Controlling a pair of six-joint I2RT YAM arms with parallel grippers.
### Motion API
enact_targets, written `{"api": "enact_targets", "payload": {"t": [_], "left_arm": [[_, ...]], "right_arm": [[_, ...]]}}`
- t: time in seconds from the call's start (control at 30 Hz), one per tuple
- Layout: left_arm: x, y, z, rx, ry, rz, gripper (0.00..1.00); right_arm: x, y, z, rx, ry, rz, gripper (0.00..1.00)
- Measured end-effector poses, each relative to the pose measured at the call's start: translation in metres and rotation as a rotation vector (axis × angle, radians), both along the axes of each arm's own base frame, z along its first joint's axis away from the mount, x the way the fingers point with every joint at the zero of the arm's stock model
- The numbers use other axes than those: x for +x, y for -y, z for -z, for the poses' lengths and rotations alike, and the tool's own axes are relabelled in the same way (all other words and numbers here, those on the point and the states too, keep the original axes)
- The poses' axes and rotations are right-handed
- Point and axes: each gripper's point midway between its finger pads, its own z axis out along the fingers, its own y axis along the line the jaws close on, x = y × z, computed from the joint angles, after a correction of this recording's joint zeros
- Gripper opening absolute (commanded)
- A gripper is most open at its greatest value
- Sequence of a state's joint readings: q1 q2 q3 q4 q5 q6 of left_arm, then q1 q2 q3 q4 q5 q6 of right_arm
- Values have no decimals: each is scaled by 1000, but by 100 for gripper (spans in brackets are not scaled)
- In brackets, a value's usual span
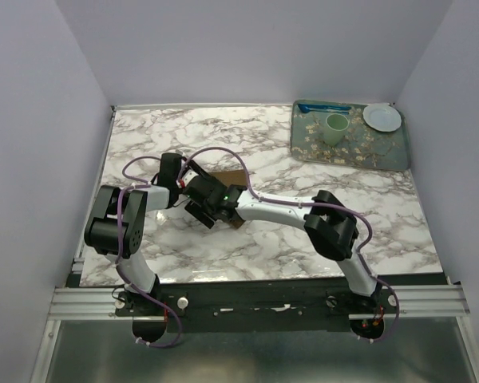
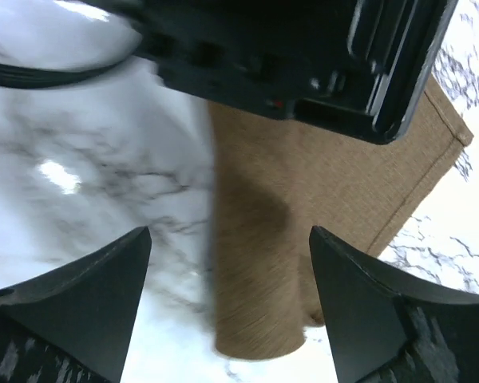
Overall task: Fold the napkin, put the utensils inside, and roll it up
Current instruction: Roll the napkin with the utensil
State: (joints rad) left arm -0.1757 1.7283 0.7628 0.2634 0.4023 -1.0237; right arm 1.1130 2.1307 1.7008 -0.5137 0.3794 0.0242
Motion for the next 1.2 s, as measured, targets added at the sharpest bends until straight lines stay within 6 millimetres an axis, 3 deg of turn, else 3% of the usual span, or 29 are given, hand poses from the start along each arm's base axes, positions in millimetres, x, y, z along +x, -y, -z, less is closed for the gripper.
{"api": "enact_targets", "payload": {"t": [0.2, 0.33, 0.37, 0.57, 0.77, 0.97, 1.1, 1.2], "left_arm": [[0, -1, 0, -5, 0, -1, 61], [0, -1, 0, -8, 0, -1, 61], [0, -1, 0, -9, 0, 0, 62], [0, -4, -2, -26, -9, -5, 64], [0, -9, -11, -41, -23, -1, 69], [2, -19, -39, -25, 16, -14, 69], [1, -18, -57, -30, 54, -13, 69], [-1, -13, -59, -38, 51, -4, 70]], "right_arm": [[24, 22, 33, -109, 33, 58, 75], [26, 21, 34, -104, 43, 65, 59], [26, 20, 35, -100, 41, 71, 51], [22, 18, 43, -35, 18, 89, 35], [24, 21, 44, 203, -173, 76, 32], [38, 34, 42, 418, -416, 77, 33], [39, 43, 38, 519, -563, 72, 34], [41, 49, 40, 575, -657, 74, 34]]}}
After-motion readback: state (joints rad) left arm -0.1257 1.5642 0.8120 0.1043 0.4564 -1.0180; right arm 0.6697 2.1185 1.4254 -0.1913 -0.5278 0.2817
